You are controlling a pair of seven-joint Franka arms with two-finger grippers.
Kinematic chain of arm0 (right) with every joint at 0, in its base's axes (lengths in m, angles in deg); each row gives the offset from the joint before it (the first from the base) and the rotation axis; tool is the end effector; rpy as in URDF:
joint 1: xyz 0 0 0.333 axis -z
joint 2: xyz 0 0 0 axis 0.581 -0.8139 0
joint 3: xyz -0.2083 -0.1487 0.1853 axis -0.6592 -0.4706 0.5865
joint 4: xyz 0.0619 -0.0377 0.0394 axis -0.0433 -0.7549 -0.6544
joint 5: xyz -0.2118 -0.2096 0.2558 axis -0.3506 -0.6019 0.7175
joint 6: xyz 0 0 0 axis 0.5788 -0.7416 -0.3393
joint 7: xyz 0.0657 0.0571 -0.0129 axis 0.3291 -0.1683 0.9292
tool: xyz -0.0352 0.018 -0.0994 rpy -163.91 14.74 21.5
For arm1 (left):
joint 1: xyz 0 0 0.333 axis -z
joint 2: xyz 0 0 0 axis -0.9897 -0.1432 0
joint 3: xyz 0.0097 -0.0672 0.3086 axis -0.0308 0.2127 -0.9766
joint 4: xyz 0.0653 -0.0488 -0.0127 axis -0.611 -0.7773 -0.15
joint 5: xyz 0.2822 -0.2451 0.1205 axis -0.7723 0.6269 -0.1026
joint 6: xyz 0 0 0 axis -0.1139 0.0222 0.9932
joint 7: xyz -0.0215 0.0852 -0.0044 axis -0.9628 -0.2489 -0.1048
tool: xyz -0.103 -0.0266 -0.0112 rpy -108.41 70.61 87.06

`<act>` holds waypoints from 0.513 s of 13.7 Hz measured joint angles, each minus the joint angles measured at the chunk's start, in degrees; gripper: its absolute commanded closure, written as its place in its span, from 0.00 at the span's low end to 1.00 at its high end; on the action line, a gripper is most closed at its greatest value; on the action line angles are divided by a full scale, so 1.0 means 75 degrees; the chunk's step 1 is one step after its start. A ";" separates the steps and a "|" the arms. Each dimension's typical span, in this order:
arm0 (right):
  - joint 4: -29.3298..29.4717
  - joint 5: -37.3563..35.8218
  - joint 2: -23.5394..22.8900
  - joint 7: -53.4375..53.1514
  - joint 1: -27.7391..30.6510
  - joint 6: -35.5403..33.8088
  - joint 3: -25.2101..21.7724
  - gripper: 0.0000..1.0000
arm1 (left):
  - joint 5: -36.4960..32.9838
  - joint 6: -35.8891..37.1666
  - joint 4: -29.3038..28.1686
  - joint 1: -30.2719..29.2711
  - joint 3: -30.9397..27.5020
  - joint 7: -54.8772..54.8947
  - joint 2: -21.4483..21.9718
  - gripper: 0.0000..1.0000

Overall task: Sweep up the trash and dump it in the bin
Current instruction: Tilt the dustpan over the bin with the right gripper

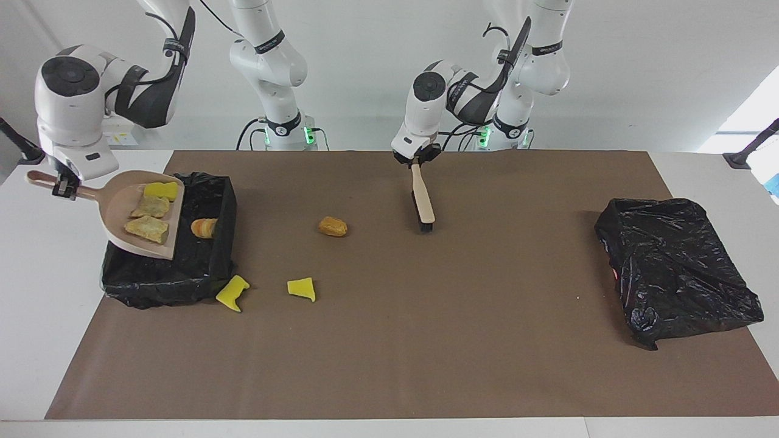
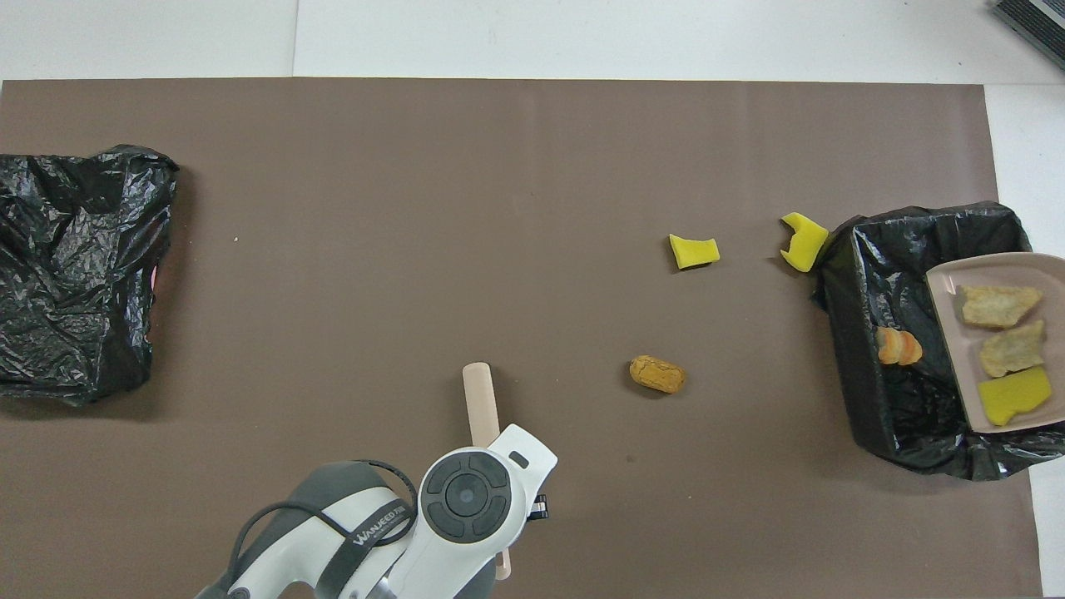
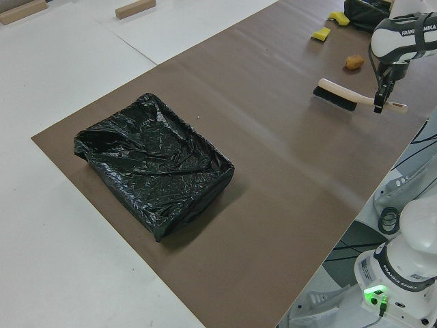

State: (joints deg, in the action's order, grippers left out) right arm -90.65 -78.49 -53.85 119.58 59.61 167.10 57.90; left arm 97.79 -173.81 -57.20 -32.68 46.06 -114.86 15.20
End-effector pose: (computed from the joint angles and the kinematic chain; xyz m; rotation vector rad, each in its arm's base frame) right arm 0.5268 -0.2274 0.5022 1.7979 1.9789 -0.6335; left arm 0.2987 -0.3846 0.3537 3.1082 0.0821 -0.3819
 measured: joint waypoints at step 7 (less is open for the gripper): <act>0.0035 -0.0589 0.0865 -0.0054 -0.0057 0.0031 0.0009 1.00 | 0.0000 -0.0032 -0.0063 0.0000 -0.0002 0.0001 0.0001 1.00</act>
State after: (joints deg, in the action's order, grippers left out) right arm -90.38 -82.91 -47.36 119.17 59.18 167.34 57.97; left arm 97.78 -174.05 -57.67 -32.68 46.05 -114.86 15.20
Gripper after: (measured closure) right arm 0.683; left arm 0.731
